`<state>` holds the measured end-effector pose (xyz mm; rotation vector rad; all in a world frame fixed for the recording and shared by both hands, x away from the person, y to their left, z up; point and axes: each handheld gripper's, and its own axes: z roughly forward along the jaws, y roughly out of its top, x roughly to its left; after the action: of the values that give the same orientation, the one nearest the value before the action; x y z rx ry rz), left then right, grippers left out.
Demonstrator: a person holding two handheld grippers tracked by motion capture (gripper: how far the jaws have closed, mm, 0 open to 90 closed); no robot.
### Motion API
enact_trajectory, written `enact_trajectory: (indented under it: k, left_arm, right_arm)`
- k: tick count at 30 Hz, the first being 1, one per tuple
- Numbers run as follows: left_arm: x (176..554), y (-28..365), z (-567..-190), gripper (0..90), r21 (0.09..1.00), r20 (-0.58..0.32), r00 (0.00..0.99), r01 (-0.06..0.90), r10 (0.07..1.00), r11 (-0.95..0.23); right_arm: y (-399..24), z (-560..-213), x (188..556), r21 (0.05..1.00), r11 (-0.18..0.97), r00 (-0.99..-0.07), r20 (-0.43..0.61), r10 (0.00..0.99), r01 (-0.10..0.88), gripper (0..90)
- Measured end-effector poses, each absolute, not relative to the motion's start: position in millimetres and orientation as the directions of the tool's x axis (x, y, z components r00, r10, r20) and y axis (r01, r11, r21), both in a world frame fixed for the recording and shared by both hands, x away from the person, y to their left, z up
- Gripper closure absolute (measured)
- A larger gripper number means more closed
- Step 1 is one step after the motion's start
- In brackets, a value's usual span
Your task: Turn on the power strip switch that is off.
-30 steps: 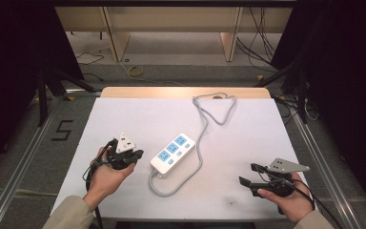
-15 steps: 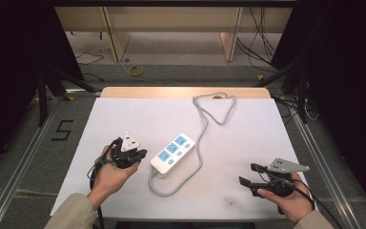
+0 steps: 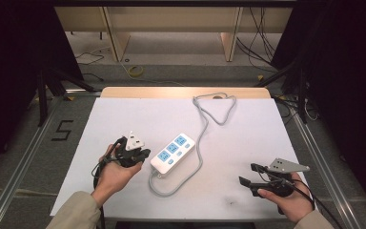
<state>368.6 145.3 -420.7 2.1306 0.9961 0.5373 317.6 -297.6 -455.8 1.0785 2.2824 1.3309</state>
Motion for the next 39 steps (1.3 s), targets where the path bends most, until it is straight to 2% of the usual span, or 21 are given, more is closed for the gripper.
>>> enact_trajectory:
  k: [39]
  left_arm:
    - [373.7, 126.6, -420.1, 89.9, 0.736, 0.065, 0.649, 0.482, 0.758, -0.476]
  right_arm:
    - [-297.4, -456.0, 317.5, 0.837, 0.296, -0.680, 0.118, 0.724, 0.460, 28.6]
